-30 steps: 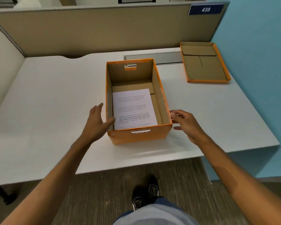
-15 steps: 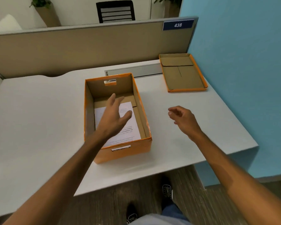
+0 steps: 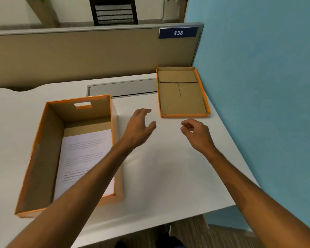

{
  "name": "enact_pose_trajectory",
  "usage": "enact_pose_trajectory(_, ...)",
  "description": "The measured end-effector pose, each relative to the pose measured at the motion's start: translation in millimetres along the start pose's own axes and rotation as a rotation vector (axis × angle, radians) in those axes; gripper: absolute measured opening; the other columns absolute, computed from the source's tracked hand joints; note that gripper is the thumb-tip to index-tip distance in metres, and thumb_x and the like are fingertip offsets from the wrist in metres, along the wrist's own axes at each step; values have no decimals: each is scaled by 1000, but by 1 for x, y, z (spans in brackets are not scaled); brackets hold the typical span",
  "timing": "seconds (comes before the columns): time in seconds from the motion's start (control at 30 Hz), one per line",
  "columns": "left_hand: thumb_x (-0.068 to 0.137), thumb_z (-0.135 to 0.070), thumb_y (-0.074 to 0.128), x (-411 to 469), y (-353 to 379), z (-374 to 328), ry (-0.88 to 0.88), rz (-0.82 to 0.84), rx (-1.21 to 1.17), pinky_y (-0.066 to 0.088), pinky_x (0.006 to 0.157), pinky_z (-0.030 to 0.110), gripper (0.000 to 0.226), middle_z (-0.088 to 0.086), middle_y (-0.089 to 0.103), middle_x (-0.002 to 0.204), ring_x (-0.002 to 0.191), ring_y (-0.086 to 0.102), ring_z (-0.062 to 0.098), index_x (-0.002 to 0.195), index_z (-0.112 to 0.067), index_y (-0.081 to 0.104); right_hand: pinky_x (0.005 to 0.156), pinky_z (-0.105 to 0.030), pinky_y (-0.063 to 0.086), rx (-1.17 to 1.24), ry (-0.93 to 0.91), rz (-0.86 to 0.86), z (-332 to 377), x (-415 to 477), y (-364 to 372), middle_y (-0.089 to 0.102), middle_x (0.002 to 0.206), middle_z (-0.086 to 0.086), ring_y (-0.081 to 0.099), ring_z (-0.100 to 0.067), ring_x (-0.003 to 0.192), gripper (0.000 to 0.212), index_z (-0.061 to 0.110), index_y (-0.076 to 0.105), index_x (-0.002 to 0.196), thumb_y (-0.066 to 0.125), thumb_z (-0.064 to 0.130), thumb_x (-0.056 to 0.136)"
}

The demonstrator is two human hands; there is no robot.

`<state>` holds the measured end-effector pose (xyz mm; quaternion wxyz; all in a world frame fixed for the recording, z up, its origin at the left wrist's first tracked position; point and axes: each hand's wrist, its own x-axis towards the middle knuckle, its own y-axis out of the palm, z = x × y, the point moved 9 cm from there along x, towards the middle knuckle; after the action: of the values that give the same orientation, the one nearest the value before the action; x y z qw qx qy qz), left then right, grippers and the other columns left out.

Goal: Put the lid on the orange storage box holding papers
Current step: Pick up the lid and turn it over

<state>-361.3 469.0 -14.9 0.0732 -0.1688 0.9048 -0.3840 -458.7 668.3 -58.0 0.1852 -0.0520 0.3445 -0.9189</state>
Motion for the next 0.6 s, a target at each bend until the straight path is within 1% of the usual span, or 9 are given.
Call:
enact_pose_trajectory(0.07, 93, -27, 58, 20, 16, -2, -28, -8, -36, 44, 104, 42, 51, 11, 48, 146, 129, 50, 25, 140, -12, 48, 83, -27, 51, -27, -4, 13, -13, 21, -1, 71, 112, -7, 64, -16, 97, 25, 11, 68, 118, 65, 18, 94)
enact_pose_trajectory(0.13, 93, -26, 58, 38, 34, -1, -60, -9, -61, 46, 103, 44, 48, 11, 52, 144, 127, 52, 26, 139, -12, 49, 88, -35, 55, -78, -17, 34, -27, 41, 2, 71, 114, -7, 65, -19, 101, 27, 11, 68, 118, 67, 18, 93)
enact_pose_trajectory(0.27, 93, -26, 59, 72, 68, 7, -146, 21, -103, 48, 99, 40, 48, 13, 55, 141, 123, 56, 28, 137, -11, 50, 87, -35, 51, -243, -57, 74, -50, 78, 11, 67, 122, -8, 63, -25, 109, 31, 12, 65, 122, 67, 22, 93)
enact_pose_trajectory(0.37, 91, -25, 62, 95, 89, 21, -231, 45, -127, 49, 95, 38, 49, 16, 56, 138, 120, 57, 29, 137, -10, 50, 91, -42, 52, -337, -63, 76, -65, 102, 13, 64, 125, -12, 58, -31, 115, 33, 11, 63, 124, 66, 22, 93)
enact_pose_trajectory(0.53, 90, -25, 64, 129, 117, 44, -364, 65, -165, 47, 97, 39, 57, 17, 53, 140, 124, 54, 31, 141, -8, 44, 94, -50, 47, -441, -174, 60, -78, 128, 18, 64, 124, -21, 57, -40, 117, 38, 1, 65, 123, 72, 9, 87)
enact_pose_trajectory(0.6, 91, -26, 64, 139, 124, 56, -450, 63, -204, 48, 95, 38, 59, 17, 52, 140, 124, 54, 31, 143, -8, 41, 91, -52, 47, -495, -198, 43, -84, 135, 22, 65, 122, -22, 58, -42, 115, 40, 1, 67, 121, 75, 5, 82)
